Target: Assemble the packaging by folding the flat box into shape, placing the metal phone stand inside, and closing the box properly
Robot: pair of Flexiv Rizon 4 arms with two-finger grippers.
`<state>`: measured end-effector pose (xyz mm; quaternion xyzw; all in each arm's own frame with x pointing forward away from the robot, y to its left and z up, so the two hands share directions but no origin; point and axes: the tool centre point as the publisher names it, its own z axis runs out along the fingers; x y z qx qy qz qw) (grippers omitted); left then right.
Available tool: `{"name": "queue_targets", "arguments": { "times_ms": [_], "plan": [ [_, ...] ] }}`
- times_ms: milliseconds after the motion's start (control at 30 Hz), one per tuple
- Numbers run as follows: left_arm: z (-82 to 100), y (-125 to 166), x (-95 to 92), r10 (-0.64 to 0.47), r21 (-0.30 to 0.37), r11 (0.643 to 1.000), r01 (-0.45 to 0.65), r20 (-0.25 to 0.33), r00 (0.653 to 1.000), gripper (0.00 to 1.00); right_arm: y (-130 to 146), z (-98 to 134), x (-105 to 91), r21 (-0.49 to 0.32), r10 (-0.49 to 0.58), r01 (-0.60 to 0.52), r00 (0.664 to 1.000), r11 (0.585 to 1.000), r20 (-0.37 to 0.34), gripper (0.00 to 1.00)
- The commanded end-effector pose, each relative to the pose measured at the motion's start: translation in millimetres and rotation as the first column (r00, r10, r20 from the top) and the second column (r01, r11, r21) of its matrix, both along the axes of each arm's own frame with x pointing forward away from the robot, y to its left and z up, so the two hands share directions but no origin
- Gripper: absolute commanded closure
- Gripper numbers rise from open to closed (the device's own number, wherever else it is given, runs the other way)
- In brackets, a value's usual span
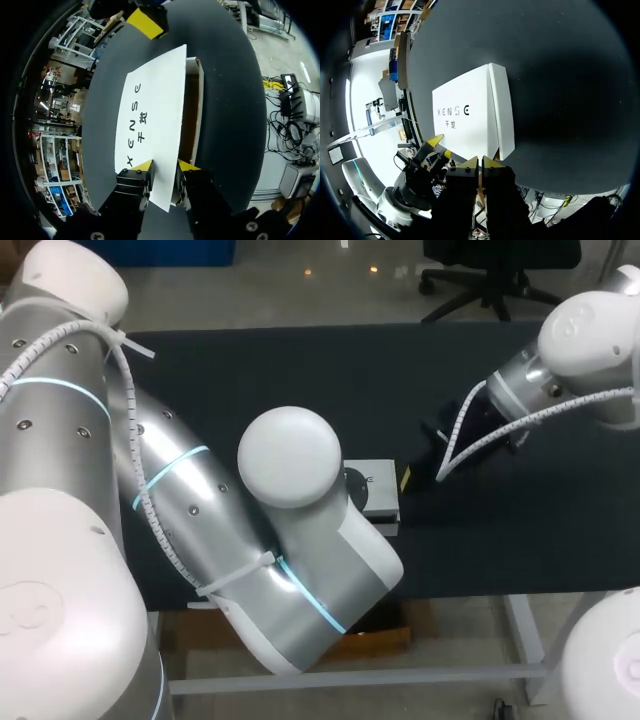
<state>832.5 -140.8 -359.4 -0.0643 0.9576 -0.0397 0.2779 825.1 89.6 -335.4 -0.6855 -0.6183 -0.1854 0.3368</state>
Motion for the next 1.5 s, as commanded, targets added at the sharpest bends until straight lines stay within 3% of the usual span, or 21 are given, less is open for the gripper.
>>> {"name": "queue_targets", "arguments": {
  "times_ms": [33, 1500],
  "plan": [
    [-3.4, -1.9, 0.4, 0.001, 0.002, 1.0, -0.001, 0.003, 1.0, 0.72, 2.8, 2.2, -7.1, -0.007, 0.001, -0.001, 1.0, 1.0, 0.011, 1.0],
    [-5.4, 1.0, -3.6, -0.002, -0.013, 1.0, 0.002, 0.003, 1.0, 0.71, 23.7, -22.8, -10.2, -0.025, 0.049, -0.05, 0.999, 0.998, -0.023, 1.0]
  ]
}}
